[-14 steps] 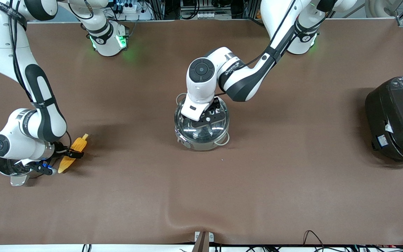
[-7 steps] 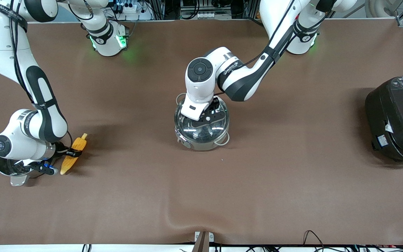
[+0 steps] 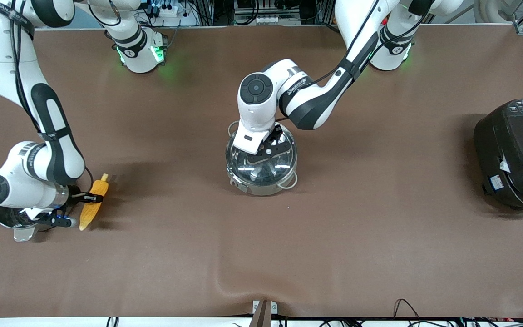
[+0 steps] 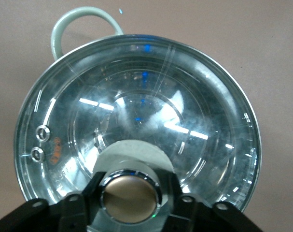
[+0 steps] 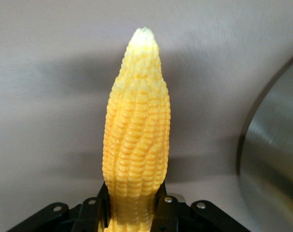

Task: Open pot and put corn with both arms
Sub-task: 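Grasp the lid knob with the left gripper while the right gripper grasps the corn, then lift the glass lid aside with the left gripper while the right gripper lifts the corn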

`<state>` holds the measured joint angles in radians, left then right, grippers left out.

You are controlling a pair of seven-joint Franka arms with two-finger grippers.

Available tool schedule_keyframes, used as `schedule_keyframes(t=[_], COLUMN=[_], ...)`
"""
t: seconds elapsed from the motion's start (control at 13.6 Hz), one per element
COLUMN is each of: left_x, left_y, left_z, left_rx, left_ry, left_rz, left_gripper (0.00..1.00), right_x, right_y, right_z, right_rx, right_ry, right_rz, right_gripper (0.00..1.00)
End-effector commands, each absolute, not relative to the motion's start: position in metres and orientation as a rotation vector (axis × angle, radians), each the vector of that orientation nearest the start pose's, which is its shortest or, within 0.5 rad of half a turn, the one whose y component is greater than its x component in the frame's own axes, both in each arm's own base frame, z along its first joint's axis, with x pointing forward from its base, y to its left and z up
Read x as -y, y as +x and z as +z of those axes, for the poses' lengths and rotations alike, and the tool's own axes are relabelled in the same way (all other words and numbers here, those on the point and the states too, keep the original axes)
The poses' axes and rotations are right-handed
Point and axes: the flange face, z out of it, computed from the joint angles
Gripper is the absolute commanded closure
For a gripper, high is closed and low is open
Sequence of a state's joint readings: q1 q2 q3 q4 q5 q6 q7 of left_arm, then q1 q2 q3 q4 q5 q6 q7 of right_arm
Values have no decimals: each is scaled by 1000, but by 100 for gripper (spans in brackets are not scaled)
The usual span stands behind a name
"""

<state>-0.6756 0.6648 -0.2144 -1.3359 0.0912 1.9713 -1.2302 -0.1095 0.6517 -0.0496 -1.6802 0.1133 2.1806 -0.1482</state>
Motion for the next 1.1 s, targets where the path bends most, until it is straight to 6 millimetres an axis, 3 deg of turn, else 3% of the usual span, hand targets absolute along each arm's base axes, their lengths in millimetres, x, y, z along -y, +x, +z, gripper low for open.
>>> schedule_keyframes(t=[0.0,0.15,0.37,0.59,0.74,0.88,1.03], left_x=[545,540,509,479,430,362,291], left_y=[484,486,510,521,541,571,591], left_z=[345,356,404,450,488,528,544], left_rx=[558,567,648,682,726,683,668], left_ry=[-3091,-3083,-3096,-3070,-3030,-3069,-3107], left_rz=[39,40,-16,-115,-150,-134,33], left_gripper=[100,100,100,100,100,100,100], right_x=[94,71,4,-38,-68,-100,-108], right_y=[657,658,660,666,668,666,667], right_z=[258,292,349,384,394,398,397], right_rx=[53,154,314,409,481,550,554], right_ry=[-3074,-3100,-3100,-3084,-3078,-3072,-3058], right_rz=[168,164,142,161,131,118,110], right_gripper=[100,100,100,100,100,100,100])
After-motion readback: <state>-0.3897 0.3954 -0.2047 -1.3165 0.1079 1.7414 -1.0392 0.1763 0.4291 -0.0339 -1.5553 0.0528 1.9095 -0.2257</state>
